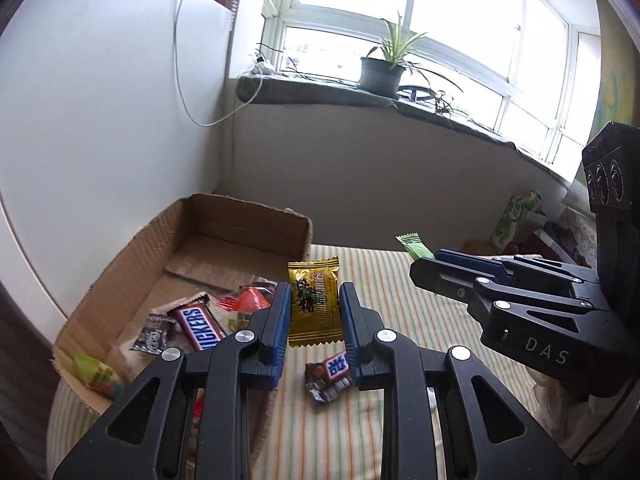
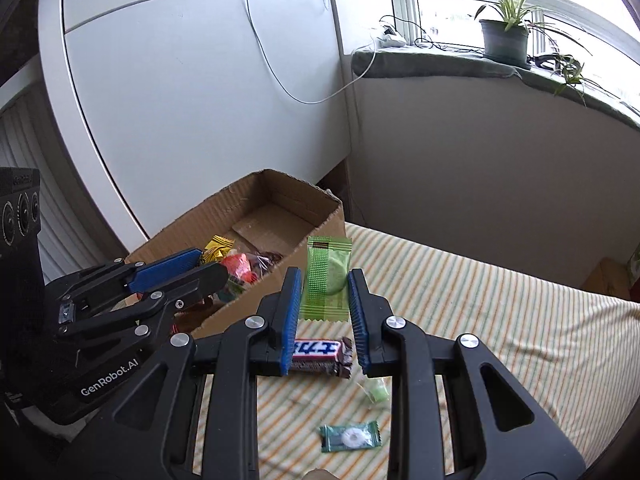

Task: Organize snacks
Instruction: 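Carry both candies into the box and open both grippers, then move both open tools back over the chocolate bar and small candies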

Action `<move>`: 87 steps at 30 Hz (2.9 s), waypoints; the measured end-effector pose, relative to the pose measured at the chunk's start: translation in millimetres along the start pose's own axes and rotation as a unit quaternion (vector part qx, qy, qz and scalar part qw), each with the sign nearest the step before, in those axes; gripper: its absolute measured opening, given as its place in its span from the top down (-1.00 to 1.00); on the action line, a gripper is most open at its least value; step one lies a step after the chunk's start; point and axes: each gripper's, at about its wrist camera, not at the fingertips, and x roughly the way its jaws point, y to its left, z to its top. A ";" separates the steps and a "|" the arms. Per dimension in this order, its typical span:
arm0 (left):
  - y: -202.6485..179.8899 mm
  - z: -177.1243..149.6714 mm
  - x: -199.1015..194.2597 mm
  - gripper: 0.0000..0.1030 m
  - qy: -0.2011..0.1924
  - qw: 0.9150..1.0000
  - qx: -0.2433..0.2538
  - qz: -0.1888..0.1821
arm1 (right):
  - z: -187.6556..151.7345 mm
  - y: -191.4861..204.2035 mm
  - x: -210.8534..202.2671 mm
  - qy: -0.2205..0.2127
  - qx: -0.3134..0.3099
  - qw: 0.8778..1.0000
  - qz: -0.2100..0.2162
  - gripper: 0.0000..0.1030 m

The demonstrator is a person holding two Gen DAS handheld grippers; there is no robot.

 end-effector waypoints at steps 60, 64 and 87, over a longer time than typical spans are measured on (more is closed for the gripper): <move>18.5 -0.5 -5.5 0.14 0.003 0.999 -0.034 0.000 | -34.7 -37.5 -4.1 0.021 0.069 0.997 -0.010 0.01; -1.1 -10.1 0.5 0.14 0.017 1.000 -0.013 -0.015 | -50.2 -51.6 -3.1 0.037 0.076 0.996 -0.014 0.01; -45.1 -29.9 87.7 0.14 0.134 0.990 -0.018 -0.046 | -94.9 -55.7 25.9 0.122 0.030 0.992 -0.005 0.08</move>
